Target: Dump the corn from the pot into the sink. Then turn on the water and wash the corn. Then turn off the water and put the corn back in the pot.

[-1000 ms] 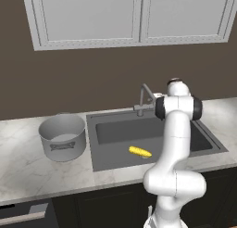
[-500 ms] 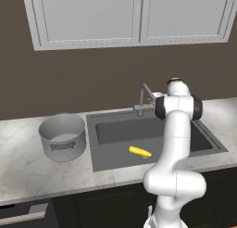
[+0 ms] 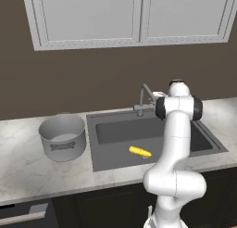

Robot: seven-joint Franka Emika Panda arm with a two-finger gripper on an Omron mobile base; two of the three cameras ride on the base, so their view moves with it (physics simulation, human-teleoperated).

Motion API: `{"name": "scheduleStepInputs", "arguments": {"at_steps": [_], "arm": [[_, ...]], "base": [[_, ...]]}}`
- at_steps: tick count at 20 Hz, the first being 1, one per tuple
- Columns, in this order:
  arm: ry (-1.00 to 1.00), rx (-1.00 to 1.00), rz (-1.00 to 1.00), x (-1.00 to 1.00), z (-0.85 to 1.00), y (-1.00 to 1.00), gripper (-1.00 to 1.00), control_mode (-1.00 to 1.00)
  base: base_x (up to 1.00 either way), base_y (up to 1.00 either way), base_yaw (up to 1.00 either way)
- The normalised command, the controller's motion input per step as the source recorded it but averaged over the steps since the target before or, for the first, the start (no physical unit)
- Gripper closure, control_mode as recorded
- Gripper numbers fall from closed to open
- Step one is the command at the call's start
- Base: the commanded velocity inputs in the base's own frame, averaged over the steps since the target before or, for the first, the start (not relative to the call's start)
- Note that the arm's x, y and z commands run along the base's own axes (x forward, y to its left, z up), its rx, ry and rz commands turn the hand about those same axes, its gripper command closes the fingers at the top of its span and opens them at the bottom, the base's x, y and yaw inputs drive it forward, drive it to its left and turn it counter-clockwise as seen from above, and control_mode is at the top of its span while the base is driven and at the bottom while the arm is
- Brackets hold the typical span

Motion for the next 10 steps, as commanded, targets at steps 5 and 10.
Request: {"name": "scheduleStepInputs", "arguments": {"at_steps": [5, 10], "arm": [[0.25, 0.09, -0.06, 0.00, -0.22, -0.42, 1.00, -1.00], [0.14, 0.02, -0.01, 0.00, -0.32, -0.30, 1.00, -1.00]], "base": [[0.00, 0.00, 0.00], [0.00, 0.00, 0.00]]}}
